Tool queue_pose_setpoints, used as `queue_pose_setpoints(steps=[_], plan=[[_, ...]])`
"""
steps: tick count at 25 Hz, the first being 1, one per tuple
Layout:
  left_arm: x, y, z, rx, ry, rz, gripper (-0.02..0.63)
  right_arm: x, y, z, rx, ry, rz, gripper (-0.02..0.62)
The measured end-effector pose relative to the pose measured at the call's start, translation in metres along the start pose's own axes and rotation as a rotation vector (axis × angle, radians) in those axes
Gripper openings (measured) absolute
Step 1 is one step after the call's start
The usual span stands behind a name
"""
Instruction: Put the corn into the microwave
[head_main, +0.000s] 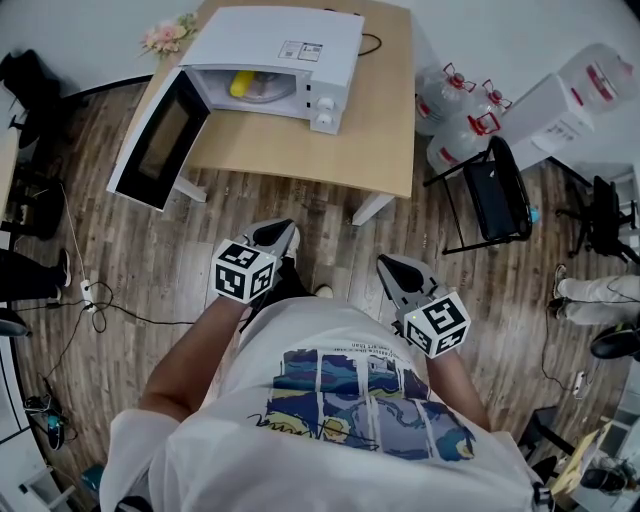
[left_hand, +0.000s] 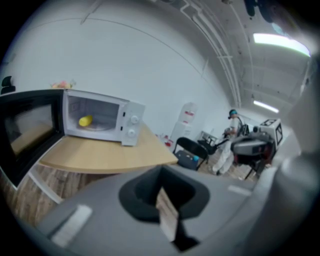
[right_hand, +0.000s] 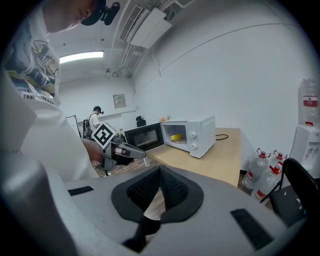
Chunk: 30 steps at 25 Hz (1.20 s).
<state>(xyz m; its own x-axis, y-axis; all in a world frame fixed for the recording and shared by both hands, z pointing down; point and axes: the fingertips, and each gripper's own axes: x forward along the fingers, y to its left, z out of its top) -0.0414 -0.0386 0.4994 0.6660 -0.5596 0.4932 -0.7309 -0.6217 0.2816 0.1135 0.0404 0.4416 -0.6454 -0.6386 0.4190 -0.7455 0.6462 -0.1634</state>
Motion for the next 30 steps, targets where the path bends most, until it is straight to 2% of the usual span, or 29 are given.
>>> queue_pose_setpoints(steps=[20,30], plan=[[0.026,-0.002,-0.007,-0.003,0.044,0.006,0.008,-0.010,-0.022,-0.018,0.033,0.022,-0.024,0.009],[0.034,0.023,0.009,-0.008,0.035,0.035,0.008,0.007,-0.035,-0.008,0.032,0.028,-0.021,0.009]])
